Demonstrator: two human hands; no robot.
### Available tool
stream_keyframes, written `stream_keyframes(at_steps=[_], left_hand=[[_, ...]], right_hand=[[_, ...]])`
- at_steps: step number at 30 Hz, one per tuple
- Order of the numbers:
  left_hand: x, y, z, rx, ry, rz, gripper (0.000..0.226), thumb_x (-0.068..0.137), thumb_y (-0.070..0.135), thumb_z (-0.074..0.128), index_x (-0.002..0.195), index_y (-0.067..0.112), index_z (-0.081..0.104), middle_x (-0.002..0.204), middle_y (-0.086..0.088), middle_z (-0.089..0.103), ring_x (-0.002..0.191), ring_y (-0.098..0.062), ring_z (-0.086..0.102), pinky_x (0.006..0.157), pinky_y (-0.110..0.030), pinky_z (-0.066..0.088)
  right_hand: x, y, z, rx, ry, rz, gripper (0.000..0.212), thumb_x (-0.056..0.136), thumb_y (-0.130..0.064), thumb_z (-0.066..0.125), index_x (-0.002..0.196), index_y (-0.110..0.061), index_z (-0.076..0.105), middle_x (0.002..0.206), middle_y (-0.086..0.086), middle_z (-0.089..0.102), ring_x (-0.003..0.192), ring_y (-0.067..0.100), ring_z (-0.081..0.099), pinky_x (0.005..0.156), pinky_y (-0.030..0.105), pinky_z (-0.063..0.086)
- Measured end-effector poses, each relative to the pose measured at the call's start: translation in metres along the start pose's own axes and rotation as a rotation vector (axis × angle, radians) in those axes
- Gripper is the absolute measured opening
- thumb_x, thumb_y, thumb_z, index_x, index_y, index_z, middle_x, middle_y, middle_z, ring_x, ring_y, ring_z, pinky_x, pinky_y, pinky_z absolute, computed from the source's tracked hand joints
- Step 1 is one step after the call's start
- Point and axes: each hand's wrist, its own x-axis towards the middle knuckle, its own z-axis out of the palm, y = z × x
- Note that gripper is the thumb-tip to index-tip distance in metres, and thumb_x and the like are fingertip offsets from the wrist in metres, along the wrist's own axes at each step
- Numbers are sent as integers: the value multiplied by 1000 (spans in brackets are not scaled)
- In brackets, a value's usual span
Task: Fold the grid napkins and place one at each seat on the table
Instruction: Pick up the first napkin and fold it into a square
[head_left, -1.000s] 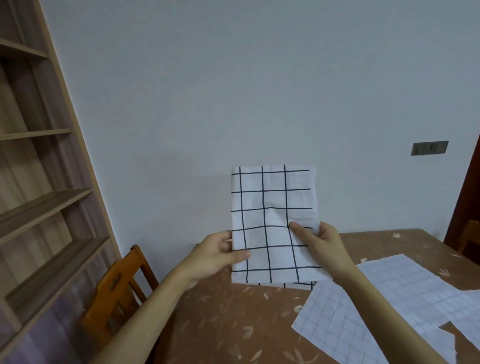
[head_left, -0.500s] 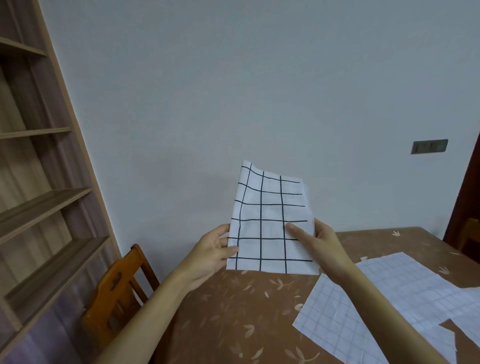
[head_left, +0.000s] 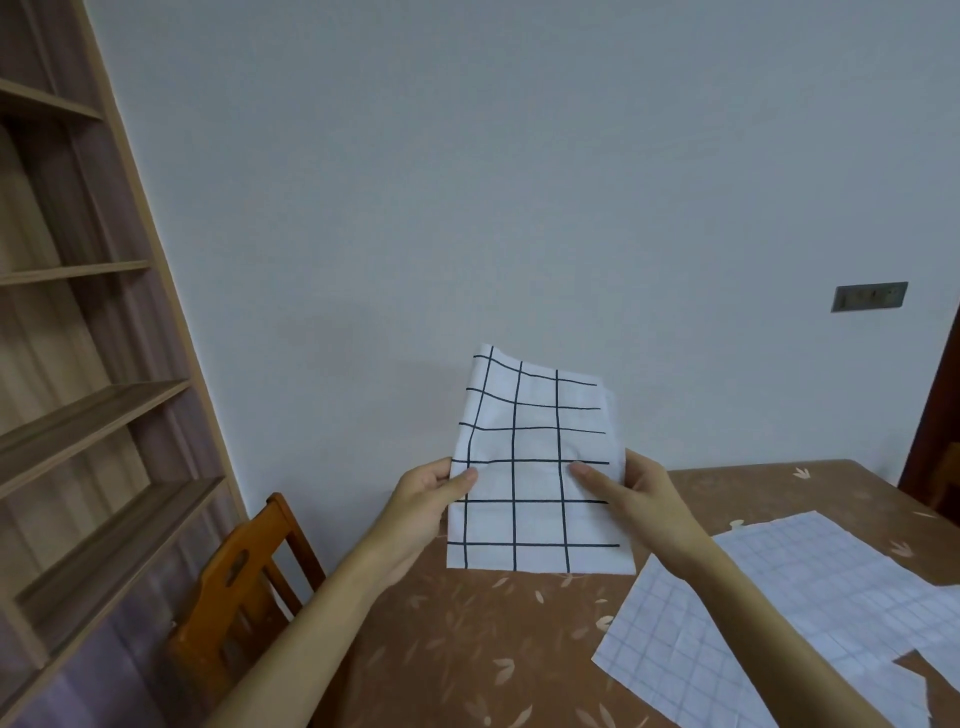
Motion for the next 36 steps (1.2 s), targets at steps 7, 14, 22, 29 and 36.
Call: stream_keyframes(at_steps=[7, 14, 22, 29, 36], left_hand=[[1, 7, 5, 34, 34, 4, 23, 99, 24, 61, 115, 12, 73, 109, -3, 78, 105, -19, 73, 93, -35, 59], [1, 8, 5, -33, -32, -27, 24, 98, 18, 61, 120, 17, 71, 117, -4, 75, 112, -21, 70, 101, -46, 53], [5, 3, 10, -95, -59, 0, 31, 101, 4, 47, 119, 15, 70, 122, -8, 73, 115, -24, 68, 99, -41, 51], [5, 1, 19, -69, -18, -35, 41, 95, 0, 37, 74, 14, 68, 83, -13, 58, 73, -22, 55, 56, -26, 46], [9, -7, 26, 20, 79, 14, 19, 92, 25, 64, 86, 11, 74, 89, -9, 74, 86, -23, 68, 79, -39, 51]], right_hand=[[-1, -3, -7, -59, -92, -9, 22, 93, -30, 66, 112, -19, 71, 101, -3, 79, 91, 18, 76, 78, 32, 61], [-3, 2, -21, 104, -96, 63, 22, 99, -23, 57, 116, -15, 69, 106, 4, 78, 96, 23, 75, 78, 32, 61], [-4, 9, -34, 194, -97, 83, 25, 100, -9, 51, 113, -13, 73, 108, 6, 77, 98, 24, 74, 80, 33, 58], [-5, 16, -47, 112, -105, 40, 46, 95, 4, 38, 72, -16, 74, 80, 6, 68, 66, 19, 61, 54, 23, 48], [2, 28, -62, 281, -72, 138, 40, 101, -34, 40, 102, -13, 73, 101, 13, 72, 87, 26, 64, 78, 37, 50]])
